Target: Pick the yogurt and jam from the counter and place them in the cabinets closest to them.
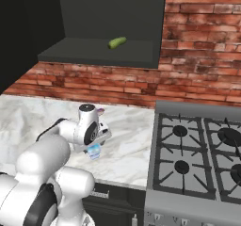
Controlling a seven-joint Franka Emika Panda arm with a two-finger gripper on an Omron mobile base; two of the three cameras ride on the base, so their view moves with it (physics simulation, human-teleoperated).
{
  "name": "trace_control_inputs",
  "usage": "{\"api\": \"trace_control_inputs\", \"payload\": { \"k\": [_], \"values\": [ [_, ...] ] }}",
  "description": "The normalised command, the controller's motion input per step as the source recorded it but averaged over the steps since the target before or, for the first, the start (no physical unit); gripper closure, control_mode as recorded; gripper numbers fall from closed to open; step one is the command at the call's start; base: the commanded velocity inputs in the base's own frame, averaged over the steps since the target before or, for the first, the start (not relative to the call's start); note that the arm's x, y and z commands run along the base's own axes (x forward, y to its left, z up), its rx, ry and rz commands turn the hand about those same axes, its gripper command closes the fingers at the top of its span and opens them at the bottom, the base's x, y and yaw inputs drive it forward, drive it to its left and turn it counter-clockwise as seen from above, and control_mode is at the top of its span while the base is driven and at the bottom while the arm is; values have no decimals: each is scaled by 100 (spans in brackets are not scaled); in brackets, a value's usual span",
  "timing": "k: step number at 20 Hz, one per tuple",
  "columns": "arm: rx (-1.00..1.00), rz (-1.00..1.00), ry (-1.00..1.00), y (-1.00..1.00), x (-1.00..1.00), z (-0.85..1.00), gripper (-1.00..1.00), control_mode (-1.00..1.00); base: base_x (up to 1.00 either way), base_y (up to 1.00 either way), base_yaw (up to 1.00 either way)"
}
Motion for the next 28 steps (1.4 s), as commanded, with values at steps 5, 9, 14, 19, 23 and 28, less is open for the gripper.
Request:
{"api": "trace_control_inputs", "payload": {
  "k": [5,9,14,19,23,28],
  "values": [
    [-1,2,0,0,4,-25,-100,-100,0,0,0],
    [-1,0,0,0,0,-28,-100,-100,0,0,0],
    [0,0,0,-4,0,-32,-100,-100,0,0,0],
    [0,0,0,-11,0,-41,-100,-100,0,0,0],
    [0,0,0,-11,0,-47,-100,-100,0,0,0],
    [0,0,0,-2,0,-11,100,-100,0,0,0]
  ]
}}
